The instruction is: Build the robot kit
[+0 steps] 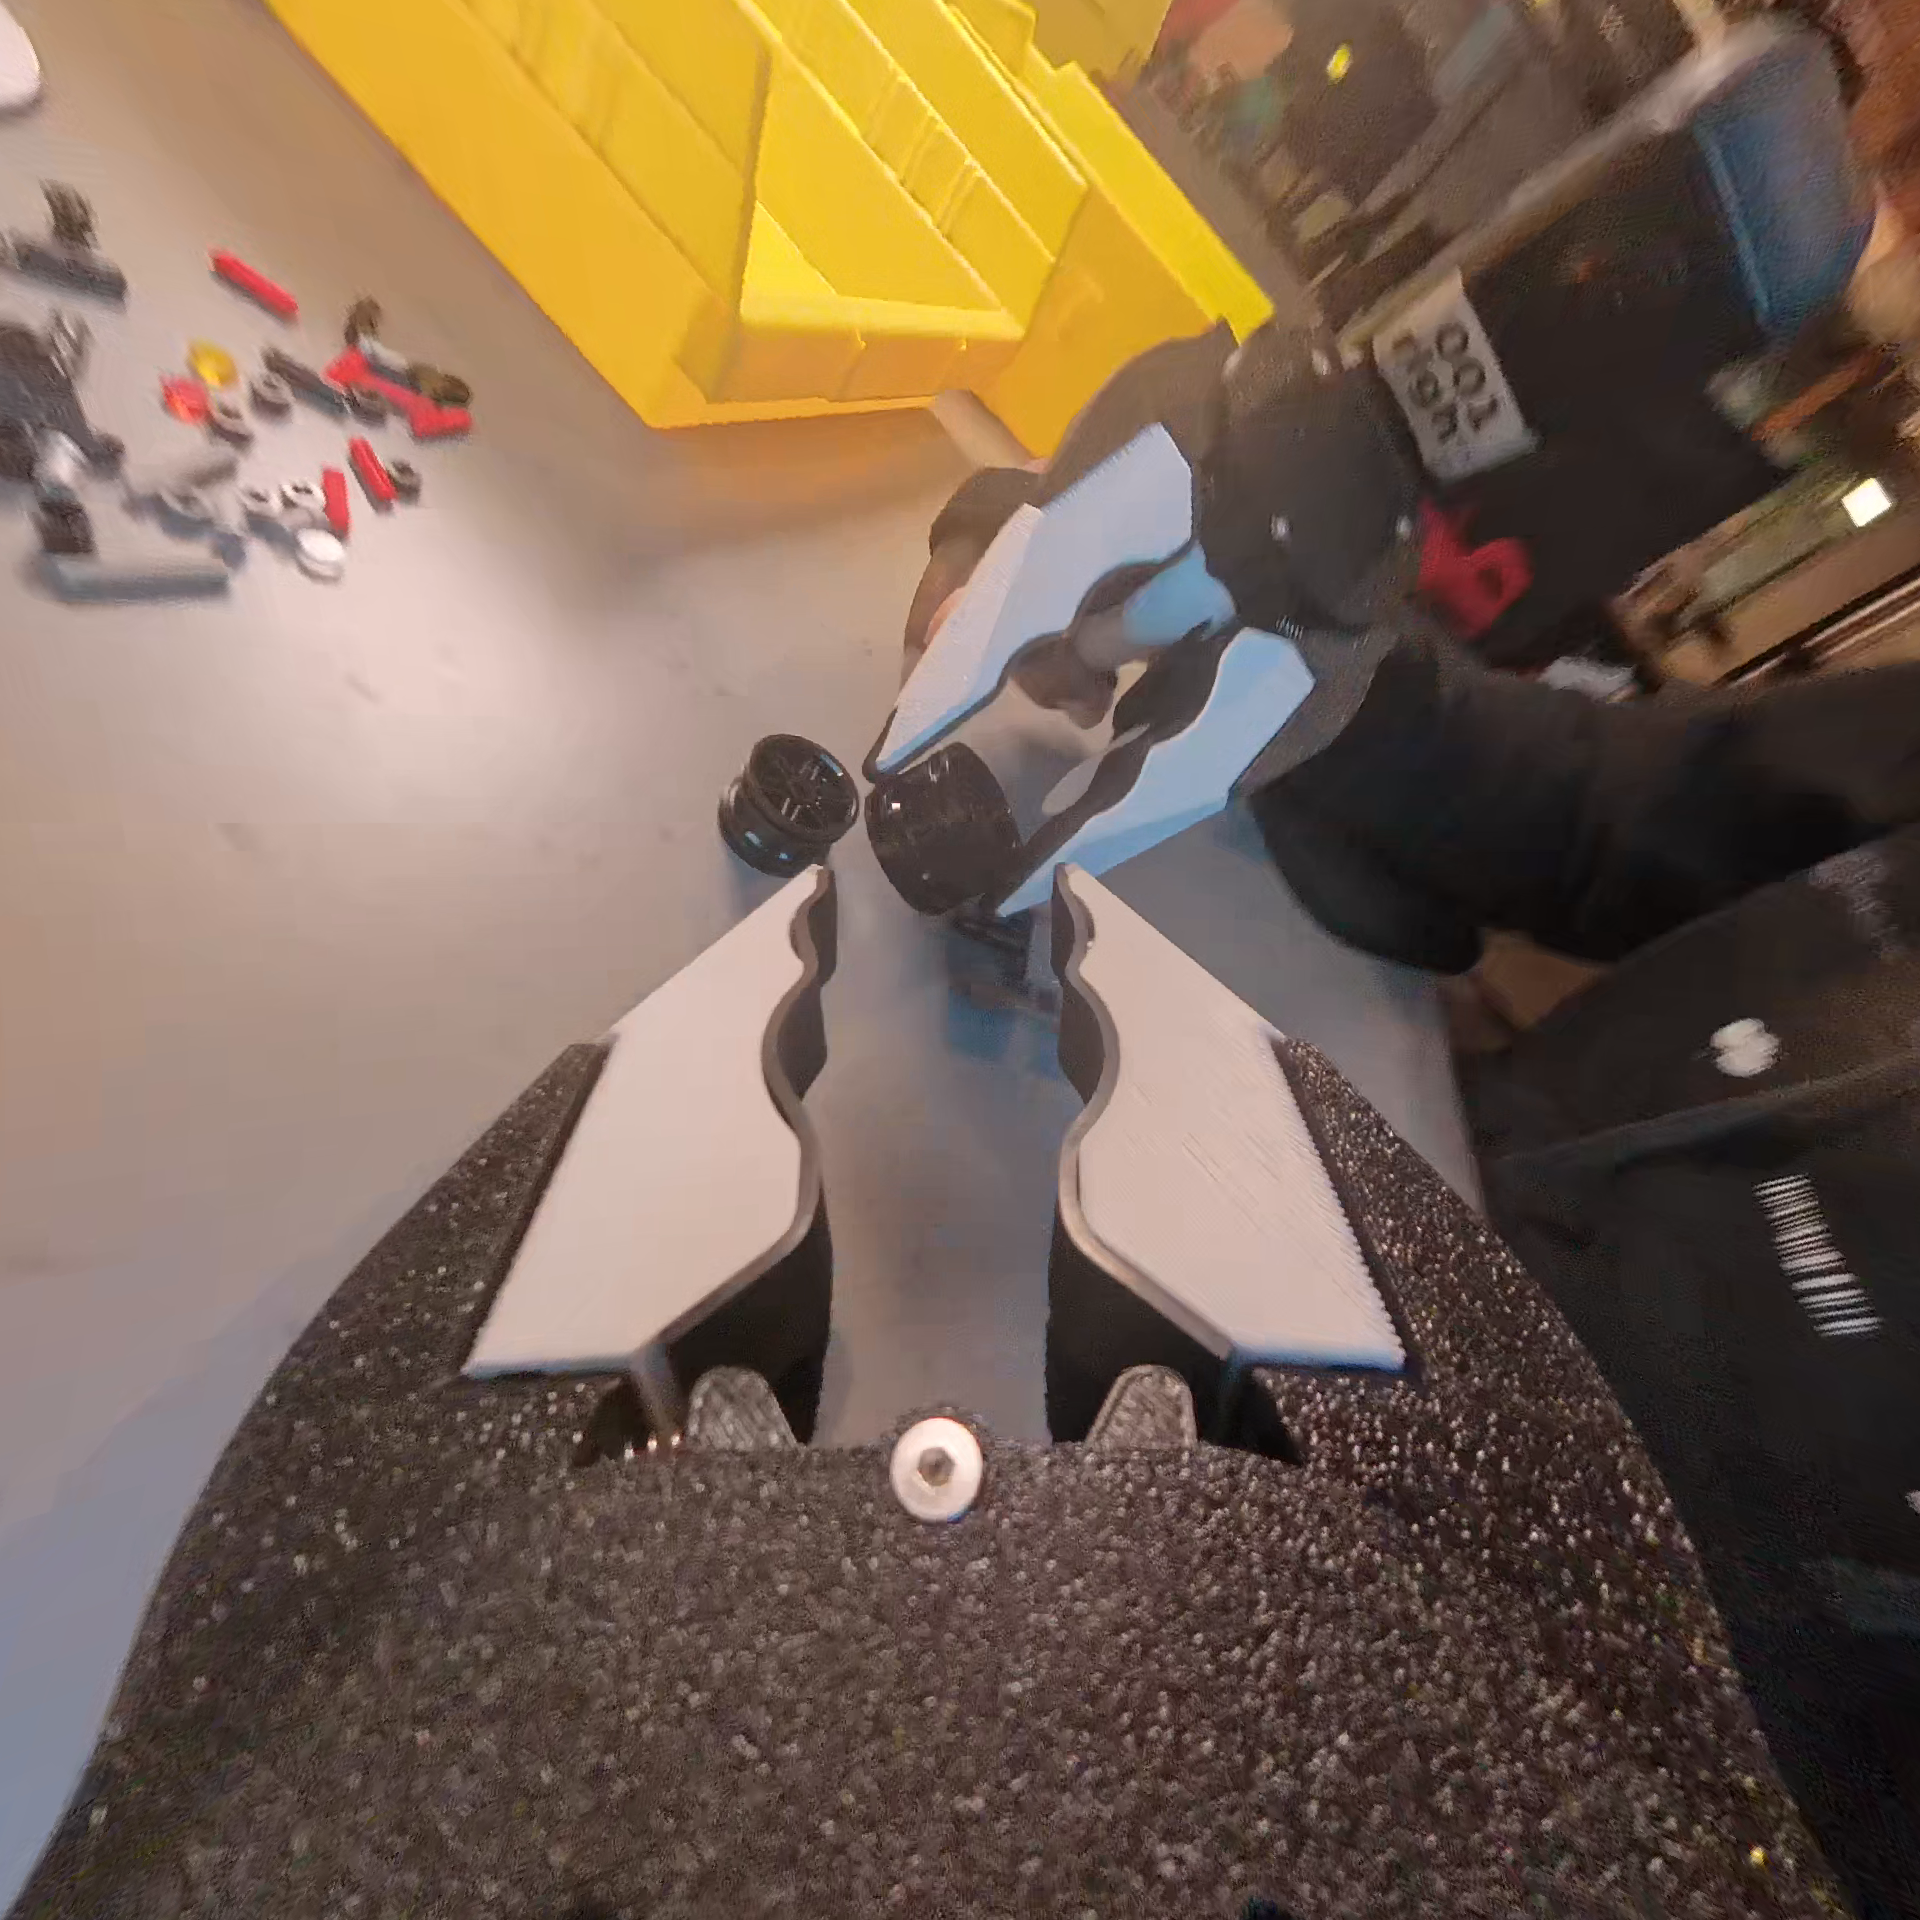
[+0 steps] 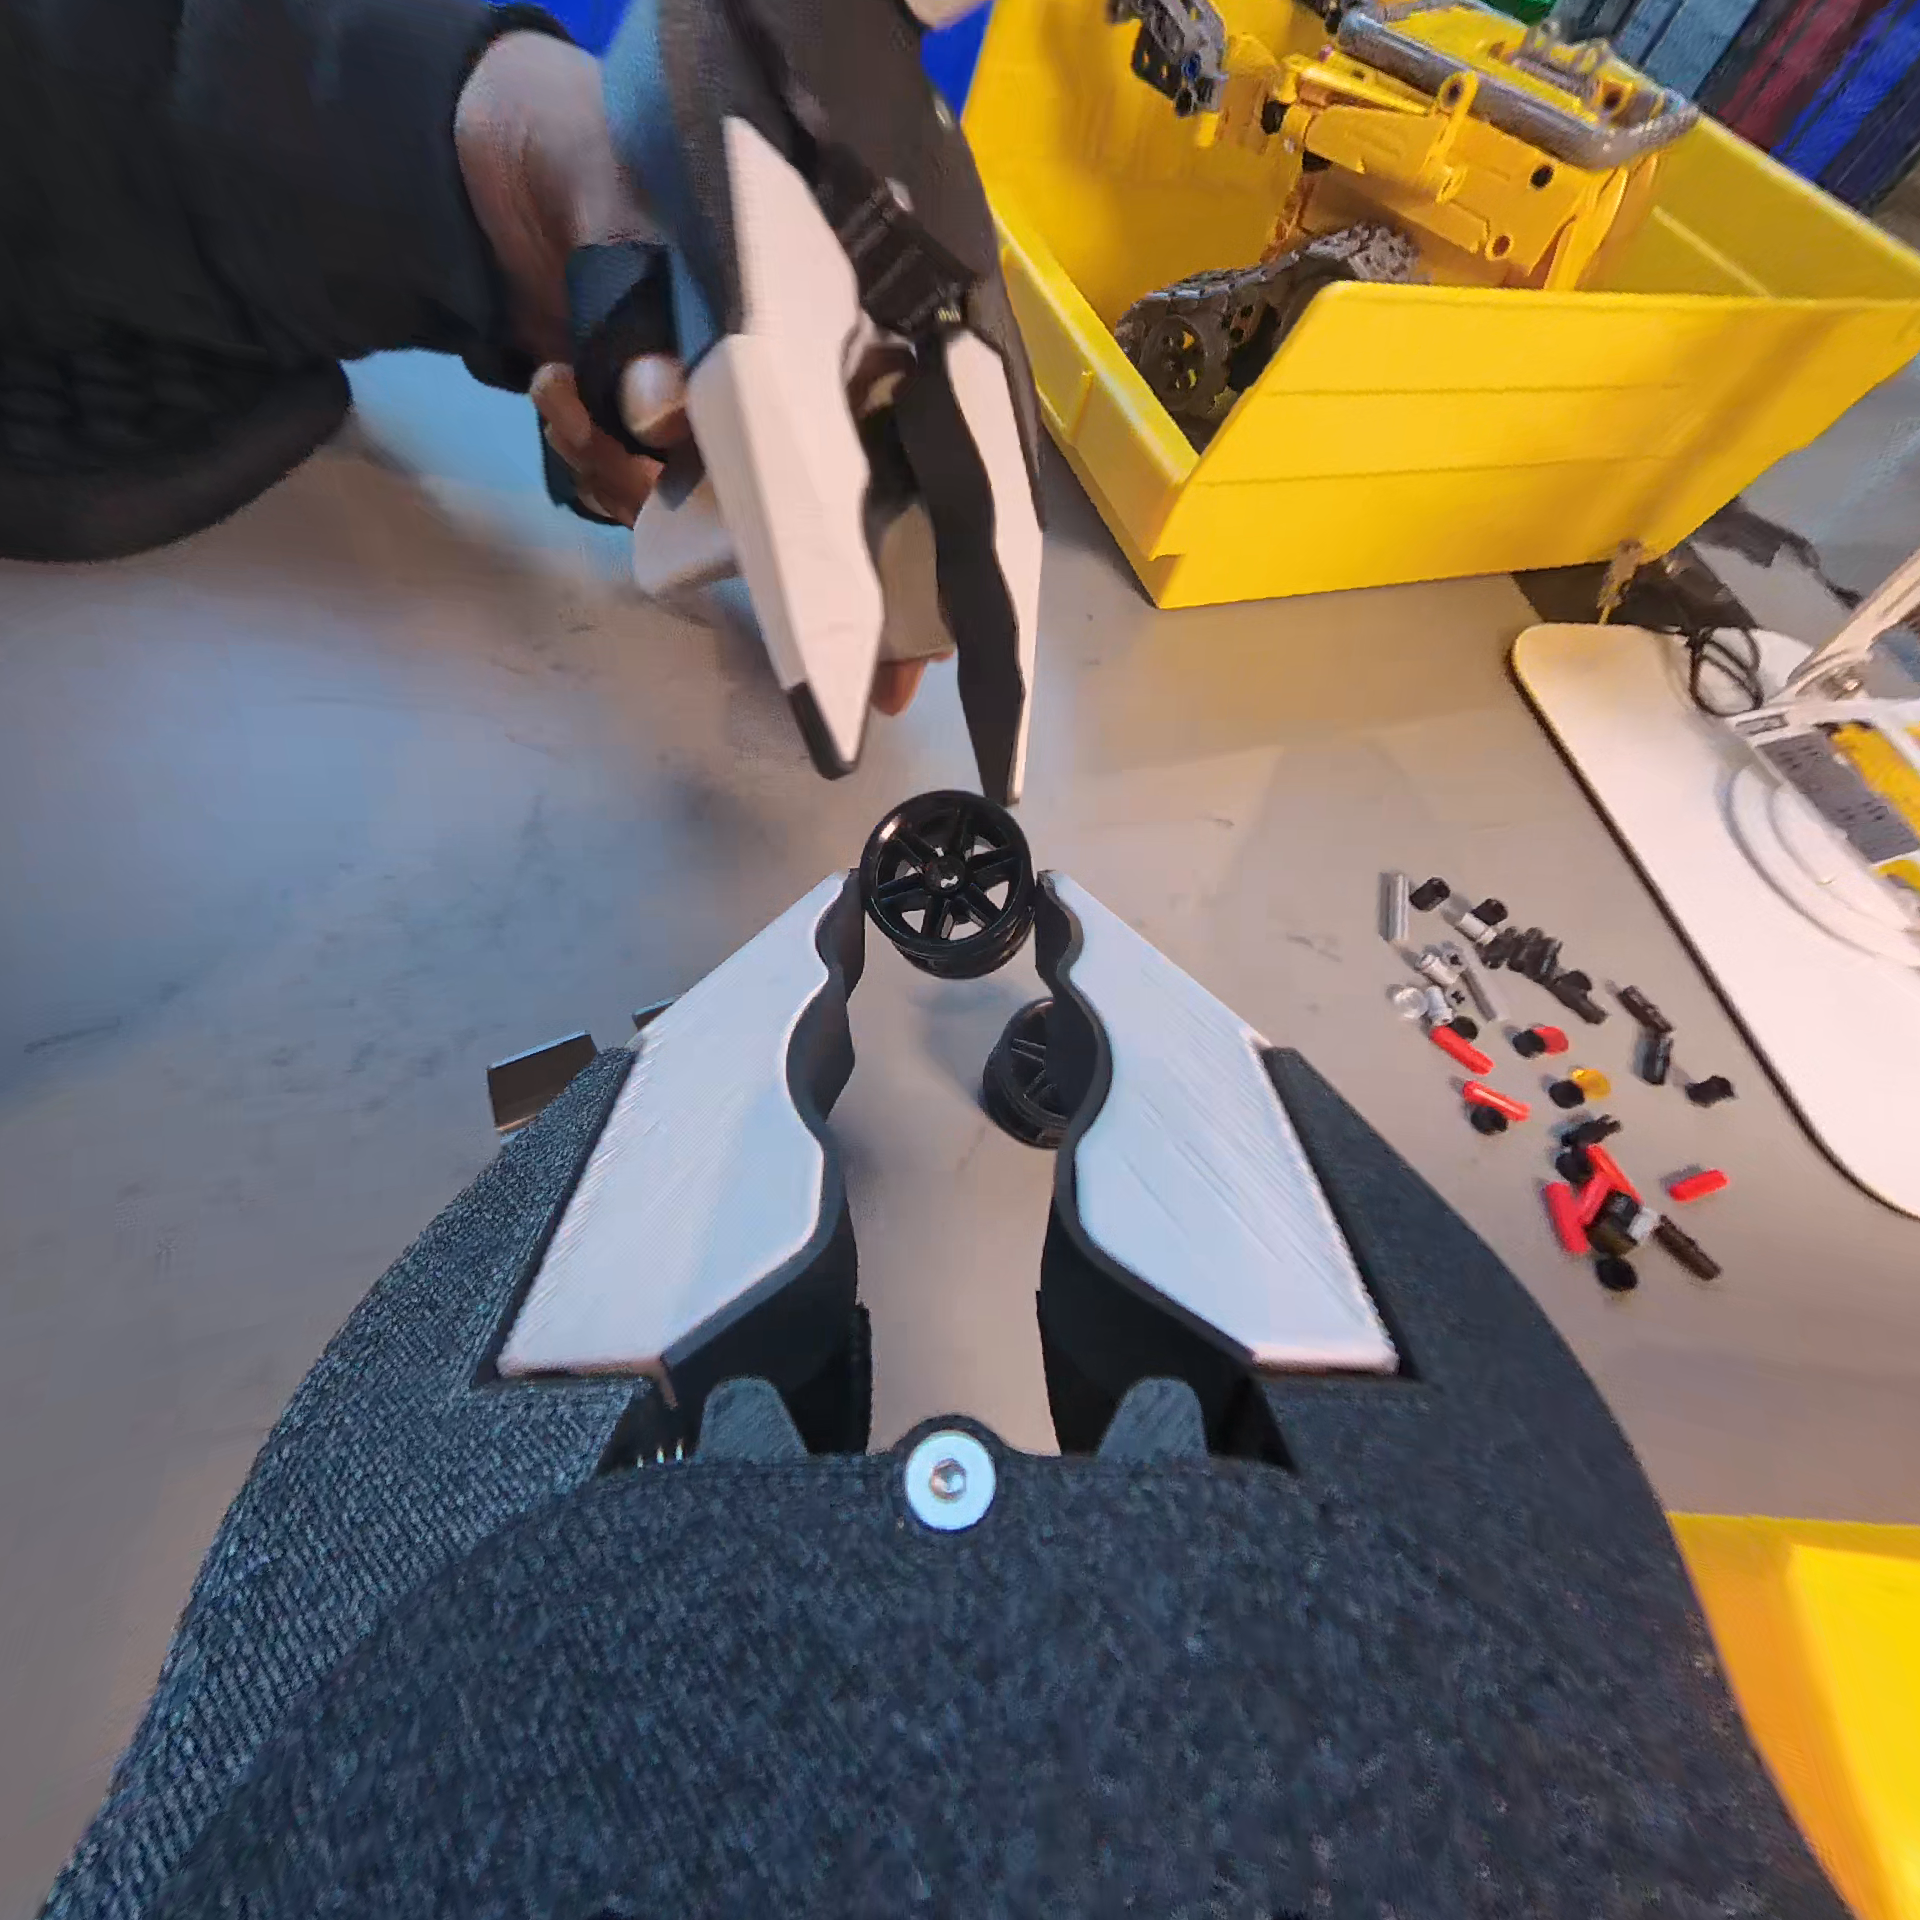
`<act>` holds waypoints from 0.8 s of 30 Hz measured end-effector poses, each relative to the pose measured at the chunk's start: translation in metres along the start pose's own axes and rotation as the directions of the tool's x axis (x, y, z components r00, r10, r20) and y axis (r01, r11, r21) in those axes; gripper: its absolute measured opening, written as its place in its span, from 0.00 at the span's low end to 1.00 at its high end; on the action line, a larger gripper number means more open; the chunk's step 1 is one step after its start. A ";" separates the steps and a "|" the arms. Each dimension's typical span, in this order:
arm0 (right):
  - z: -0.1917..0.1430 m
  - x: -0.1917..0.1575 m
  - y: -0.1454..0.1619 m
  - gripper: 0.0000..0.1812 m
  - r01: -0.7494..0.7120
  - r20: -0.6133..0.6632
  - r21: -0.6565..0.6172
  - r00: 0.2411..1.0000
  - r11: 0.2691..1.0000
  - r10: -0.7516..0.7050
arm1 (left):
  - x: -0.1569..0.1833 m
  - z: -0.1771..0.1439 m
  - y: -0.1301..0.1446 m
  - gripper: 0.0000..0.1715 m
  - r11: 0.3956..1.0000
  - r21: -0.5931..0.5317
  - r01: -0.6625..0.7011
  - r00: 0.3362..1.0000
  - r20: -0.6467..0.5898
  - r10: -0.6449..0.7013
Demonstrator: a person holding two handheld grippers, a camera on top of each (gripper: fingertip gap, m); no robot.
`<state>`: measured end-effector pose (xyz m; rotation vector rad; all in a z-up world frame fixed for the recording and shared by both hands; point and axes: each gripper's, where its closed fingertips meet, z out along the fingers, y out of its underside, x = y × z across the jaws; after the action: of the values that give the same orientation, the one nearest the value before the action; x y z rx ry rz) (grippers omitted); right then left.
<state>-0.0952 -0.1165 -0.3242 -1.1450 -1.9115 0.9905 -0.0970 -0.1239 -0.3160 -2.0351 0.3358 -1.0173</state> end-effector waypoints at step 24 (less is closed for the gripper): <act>-0.045 -0.077 -0.079 0.17 0.026 0.299 0.321 0.946 0.947 -0.127 | 0.097 -0.021 0.008 0.21 0.906 0.155 -0.393 0.912 -0.060 0.406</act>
<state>-0.0587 -0.2003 -0.2474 -0.7547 -1.9311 1.4443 -0.0500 -0.1933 -0.2623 -1.7024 0.6818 -0.8492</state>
